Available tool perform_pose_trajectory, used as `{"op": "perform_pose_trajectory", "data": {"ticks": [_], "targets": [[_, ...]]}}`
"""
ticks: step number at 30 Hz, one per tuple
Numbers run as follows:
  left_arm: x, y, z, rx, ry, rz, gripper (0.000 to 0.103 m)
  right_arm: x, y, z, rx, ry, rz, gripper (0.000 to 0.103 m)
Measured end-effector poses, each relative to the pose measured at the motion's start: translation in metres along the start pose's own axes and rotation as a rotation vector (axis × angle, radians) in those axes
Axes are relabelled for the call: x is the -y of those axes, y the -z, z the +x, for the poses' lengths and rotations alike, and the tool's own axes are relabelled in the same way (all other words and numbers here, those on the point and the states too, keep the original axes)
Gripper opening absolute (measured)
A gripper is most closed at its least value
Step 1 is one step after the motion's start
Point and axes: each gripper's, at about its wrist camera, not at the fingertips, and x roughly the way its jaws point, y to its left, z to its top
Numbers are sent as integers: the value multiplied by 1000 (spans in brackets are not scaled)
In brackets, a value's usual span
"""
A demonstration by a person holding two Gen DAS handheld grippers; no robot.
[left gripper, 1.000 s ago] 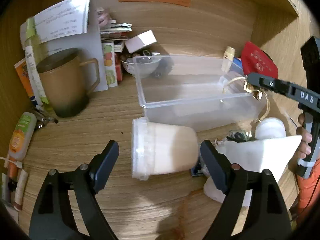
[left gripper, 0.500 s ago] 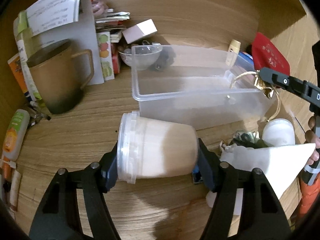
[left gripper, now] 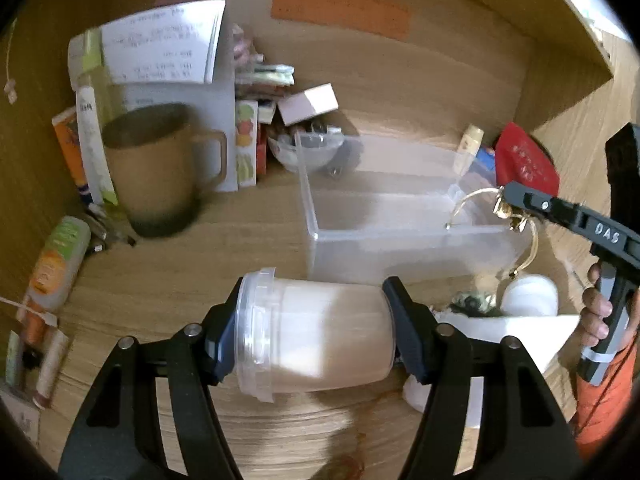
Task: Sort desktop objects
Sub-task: 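Grasp the white plastic cup with the left tool, then lower the white cup into the box with left tool while right drops the pouch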
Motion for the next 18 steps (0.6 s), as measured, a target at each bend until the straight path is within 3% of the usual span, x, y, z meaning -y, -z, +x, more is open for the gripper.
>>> {"op": "perform_pose_trajectory", "data": {"ticks": [11,18], "targets": [[9,-62,-16,90,52,33,65,-22,-22,4,-7,84,-140,21],[25,-88,15,39,106,51,65,-19,-22,31,-83,126,-181,21]]}}
